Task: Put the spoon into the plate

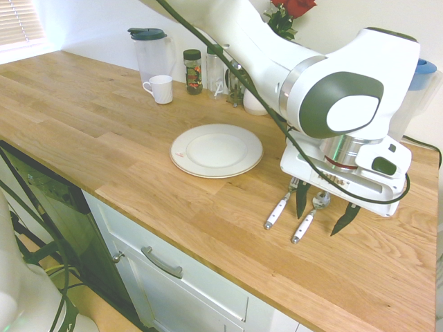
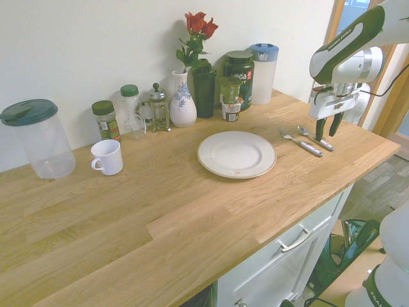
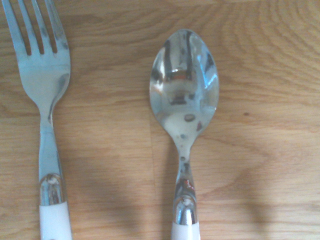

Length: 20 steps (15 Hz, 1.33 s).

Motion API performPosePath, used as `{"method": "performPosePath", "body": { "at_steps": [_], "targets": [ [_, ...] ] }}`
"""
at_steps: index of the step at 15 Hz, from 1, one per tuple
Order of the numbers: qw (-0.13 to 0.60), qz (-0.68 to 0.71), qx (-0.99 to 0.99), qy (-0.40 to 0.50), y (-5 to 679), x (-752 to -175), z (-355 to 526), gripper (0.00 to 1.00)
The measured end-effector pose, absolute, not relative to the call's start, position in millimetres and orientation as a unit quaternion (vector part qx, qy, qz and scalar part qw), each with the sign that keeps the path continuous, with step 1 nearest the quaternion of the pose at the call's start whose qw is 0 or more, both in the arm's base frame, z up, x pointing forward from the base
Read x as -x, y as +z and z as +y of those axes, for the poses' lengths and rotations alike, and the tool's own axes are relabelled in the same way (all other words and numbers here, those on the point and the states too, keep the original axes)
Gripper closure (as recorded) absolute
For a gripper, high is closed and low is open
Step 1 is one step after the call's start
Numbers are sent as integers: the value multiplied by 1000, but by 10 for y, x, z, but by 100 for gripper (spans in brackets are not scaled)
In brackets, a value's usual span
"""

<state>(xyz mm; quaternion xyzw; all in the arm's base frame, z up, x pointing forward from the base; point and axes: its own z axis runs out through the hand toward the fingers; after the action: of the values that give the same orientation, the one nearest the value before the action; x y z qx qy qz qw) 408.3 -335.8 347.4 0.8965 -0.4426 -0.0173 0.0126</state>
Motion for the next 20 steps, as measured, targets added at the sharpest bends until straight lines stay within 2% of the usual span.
{"method": "performPosePath", "body": {
  "at_steps": [16,20],
  "targets": [
    [17,-431,-902,-24,3354,-4160,-3264,100],
    [19,-429,-903,-18,3599,-4160,-3213,100]
  ]
}}
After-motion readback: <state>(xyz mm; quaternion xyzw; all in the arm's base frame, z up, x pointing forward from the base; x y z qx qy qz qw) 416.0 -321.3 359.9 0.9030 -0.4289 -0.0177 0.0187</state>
